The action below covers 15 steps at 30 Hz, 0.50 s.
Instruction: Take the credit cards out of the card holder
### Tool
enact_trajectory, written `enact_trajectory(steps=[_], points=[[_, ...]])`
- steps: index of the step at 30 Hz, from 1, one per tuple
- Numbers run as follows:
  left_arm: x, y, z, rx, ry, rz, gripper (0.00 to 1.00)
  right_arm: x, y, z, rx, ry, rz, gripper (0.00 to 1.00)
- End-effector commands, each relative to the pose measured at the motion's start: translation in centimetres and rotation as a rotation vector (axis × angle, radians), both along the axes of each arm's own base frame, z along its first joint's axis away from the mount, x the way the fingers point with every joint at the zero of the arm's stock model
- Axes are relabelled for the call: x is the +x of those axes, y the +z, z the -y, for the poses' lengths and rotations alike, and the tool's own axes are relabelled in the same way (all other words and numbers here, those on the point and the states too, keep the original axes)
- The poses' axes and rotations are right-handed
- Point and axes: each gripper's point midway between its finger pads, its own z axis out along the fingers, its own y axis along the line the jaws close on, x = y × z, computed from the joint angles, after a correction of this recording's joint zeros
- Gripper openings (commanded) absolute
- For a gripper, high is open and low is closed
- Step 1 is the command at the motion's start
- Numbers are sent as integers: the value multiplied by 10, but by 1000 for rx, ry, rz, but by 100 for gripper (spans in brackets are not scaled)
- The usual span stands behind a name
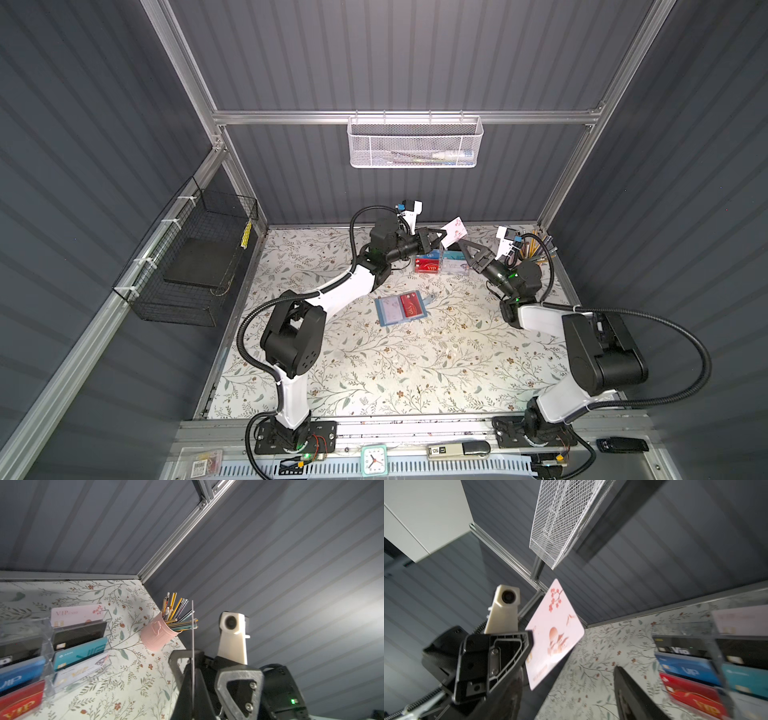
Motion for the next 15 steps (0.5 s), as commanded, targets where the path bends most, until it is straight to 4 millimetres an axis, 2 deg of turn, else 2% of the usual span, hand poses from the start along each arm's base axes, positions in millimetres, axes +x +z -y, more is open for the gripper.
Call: enact_trajectory(steps=[1, 2, 3, 7, 11, 12, 15], points=[[-1, -9, -5, 203, -5, 203, 0, -9, -4, 13, -106, -75, -24, 89], [1, -13, -4, 245, -16, 254, 0, -13, -4, 18, -133, -98, -40, 96], [2, -19, -2, 285, -22, 288, 0, -16, -5, 22, -161, -122, -54, 99], [10, -45, 5, 418, -84, 426, 0, -34, -6, 43, -266, -221, -112, 99], [13, -67, 17, 464, -168, 542, 0, -50, 0, 61, -337, -293, -171, 99], [14, -72, 20, 465, -185, 545, 0, -50, -3, 70, -351, -338, -200, 99], [19, -89, 29, 506, -253, 578, 0, -55, -7, 79, -368, -351, -248, 99]])
